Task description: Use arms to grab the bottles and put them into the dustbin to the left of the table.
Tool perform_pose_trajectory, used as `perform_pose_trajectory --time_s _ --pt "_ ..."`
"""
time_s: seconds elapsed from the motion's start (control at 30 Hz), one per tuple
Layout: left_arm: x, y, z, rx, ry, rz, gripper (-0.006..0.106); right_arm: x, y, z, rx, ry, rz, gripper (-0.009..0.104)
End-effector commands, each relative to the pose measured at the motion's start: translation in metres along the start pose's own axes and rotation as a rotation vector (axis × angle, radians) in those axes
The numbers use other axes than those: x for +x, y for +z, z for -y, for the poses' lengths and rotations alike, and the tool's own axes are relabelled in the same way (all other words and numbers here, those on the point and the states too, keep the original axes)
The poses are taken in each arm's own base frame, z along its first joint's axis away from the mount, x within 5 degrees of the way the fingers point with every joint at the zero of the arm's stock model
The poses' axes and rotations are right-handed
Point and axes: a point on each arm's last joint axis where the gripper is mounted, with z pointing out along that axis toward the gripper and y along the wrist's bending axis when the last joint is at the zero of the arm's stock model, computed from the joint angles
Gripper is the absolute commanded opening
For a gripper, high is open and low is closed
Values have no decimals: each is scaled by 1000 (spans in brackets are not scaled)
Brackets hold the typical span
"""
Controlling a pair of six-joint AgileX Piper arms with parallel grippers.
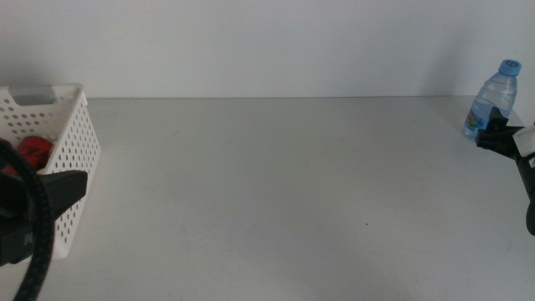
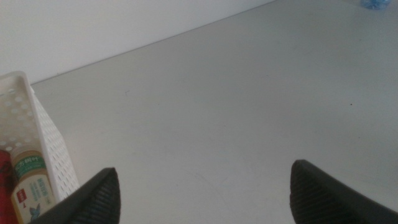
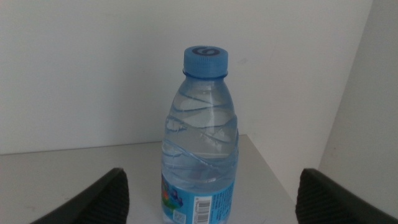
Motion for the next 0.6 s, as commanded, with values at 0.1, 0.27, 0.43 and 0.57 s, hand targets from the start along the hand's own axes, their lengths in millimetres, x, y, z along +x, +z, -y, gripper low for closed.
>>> perform_pose_trajectory --time_s 0.1,0.27,0.43,0.57 --pt "-13 -5 0 5 -9 100 93 -23 30 1 77 -59 125 75" --pt "-13 -5 0 5 -9 100 93 -19 51 -1 85 -74 95 75" --pt "-13 -5 0 5 -9 100 93 -14 65 3 109 -69 93 75" --pt "-13 -5 0 5 -9 100 93 -12 74 2 111 -62 100 75"
